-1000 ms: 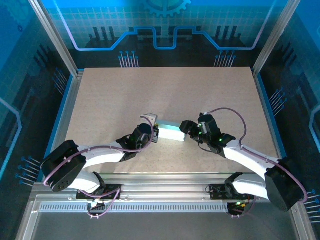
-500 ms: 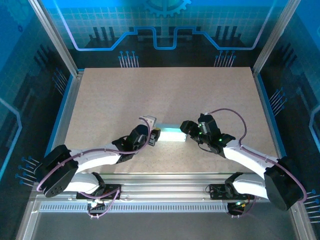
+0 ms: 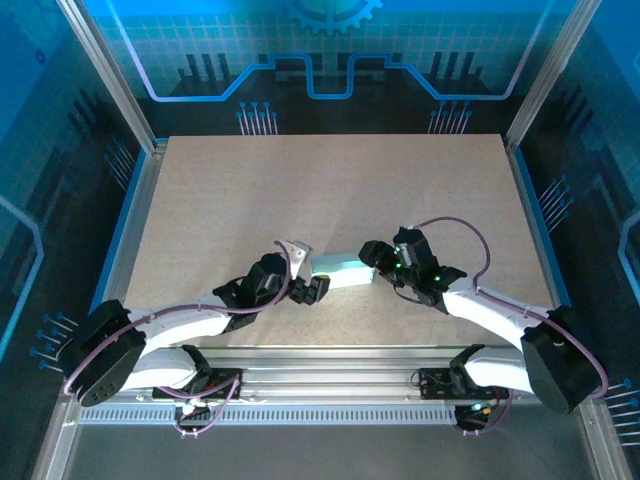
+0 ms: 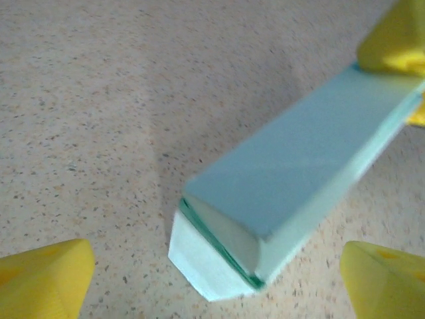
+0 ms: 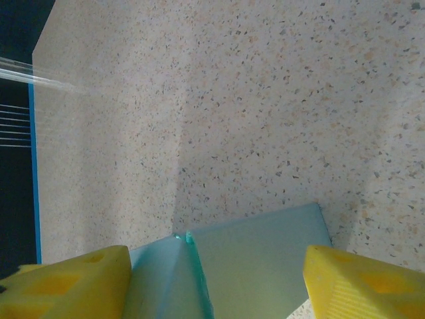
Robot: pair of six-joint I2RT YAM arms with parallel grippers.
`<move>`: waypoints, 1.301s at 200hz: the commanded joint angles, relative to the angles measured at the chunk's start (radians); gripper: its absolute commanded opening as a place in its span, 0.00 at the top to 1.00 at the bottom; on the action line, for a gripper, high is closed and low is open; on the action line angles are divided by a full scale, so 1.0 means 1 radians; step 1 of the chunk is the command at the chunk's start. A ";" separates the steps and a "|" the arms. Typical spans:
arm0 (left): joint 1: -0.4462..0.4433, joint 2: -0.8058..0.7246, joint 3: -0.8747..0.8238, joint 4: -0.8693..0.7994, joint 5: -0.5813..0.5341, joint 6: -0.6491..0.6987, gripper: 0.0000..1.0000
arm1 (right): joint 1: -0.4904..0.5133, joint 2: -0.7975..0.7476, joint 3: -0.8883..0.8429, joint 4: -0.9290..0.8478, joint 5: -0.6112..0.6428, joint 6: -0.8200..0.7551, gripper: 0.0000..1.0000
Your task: Fold the paper box
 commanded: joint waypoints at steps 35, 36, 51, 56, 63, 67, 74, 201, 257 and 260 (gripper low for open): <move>0.045 -0.080 -0.046 0.051 0.192 0.020 0.01 | 0.001 0.050 -0.017 -0.085 0.018 -0.002 0.31; 0.047 -0.081 -0.047 0.052 0.196 0.015 0.01 | 0.001 0.050 -0.017 -0.085 0.017 -0.002 0.31; 0.074 -0.092 -0.047 0.081 0.225 -0.083 0.01 | 0.002 0.056 -0.016 -0.078 0.015 -0.002 0.31; 0.085 -0.093 -0.045 0.084 0.228 -0.134 0.01 | 0.002 0.056 -0.016 -0.076 0.012 -0.002 0.31; 0.099 -0.093 -0.036 0.085 0.239 -0.201 0.01 | 0.002 0.058 -0.017 -0.075 0.012 -0.002 0.31; 0.108 -0.091 -0.030 0.085 0.249 -0.243 0.01 | 0.003 0.059 -0.017 -0.073 0.012 -0.002 0.31; 0.118 -0.089 -0.020 0.086 0.267 -0.295 0.01 | 0.003 0.061 -0.015 -0.072 0.010 -0.005 0.31; 0.166 0.044 0.082 -0.002 0.277 -0.680 0.36 | 0.008 0.082 -0.006 -0.062 0.001 -0.014 0.31; 0.170 0.106 0.068 -0.036 0.289 -0.683 0.55 | 0.011 0.085 -0.007 -0.065 0.003 -0.019 0.31; 0.171 0.108 0.065 -0.039 0.284 -0.684 0.56 | 0.011 0.085 -0.007 -0.065 0.005 -0.020 0.31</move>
